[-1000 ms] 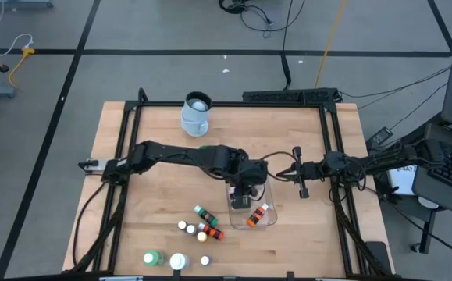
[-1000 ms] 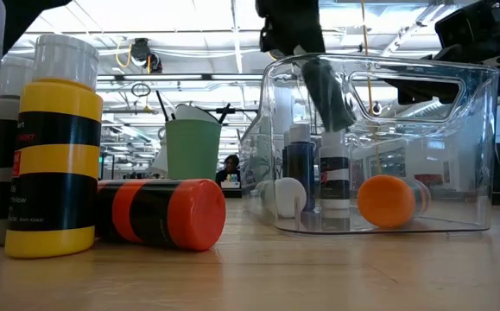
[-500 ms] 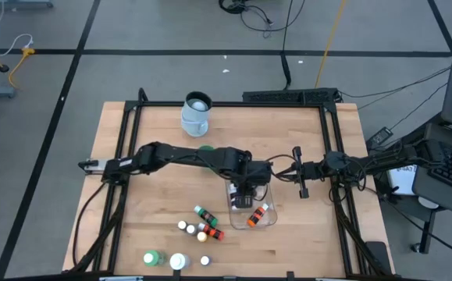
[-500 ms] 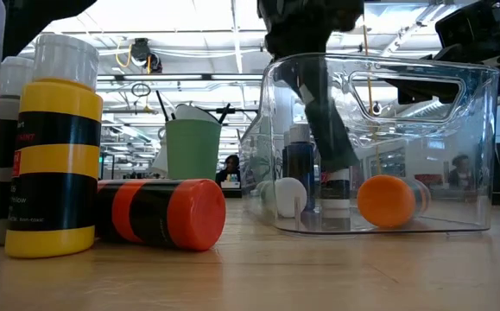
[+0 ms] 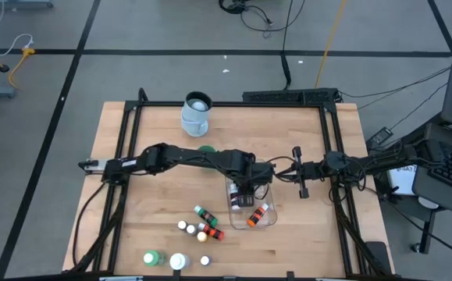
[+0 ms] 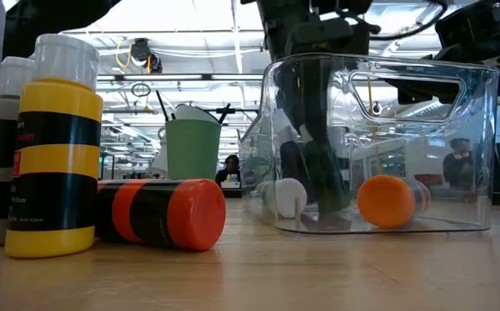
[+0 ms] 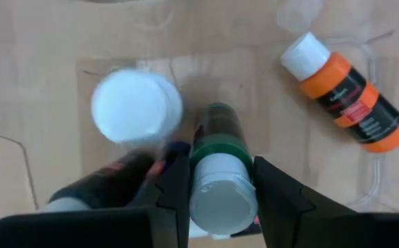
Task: Pick & Place Paint Supplies
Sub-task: Put the small green paint bottle into the transparent bin
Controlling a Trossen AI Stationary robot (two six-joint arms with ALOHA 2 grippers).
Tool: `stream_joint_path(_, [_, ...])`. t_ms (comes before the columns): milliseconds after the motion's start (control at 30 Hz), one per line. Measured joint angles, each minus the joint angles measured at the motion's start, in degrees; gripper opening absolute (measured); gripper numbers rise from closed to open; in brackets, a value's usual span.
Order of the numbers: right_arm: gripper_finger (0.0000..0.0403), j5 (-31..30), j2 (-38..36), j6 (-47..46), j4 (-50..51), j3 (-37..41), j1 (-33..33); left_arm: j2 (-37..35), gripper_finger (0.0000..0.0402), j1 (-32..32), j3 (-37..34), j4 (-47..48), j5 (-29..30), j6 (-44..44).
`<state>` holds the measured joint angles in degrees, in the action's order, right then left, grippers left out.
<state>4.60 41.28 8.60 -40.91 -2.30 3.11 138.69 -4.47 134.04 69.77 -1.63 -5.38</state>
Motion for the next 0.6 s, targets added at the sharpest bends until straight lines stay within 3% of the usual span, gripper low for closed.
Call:
stream_joint_path(233, [0.0004, 0.00, 0.00, 0.20, -0.24, 0.02, 0.00, 0.79, 0.0115, 0.00, 0.13, -1.78, 0.26, -0.48])
stream_joint_path(600, [0.0004, 0.00, 0.00, 1.09, -0.29, 0.01, 0.00, 0.99, 0.0218, 0.00, -0.12, -4.53, -0.42, 0.49])
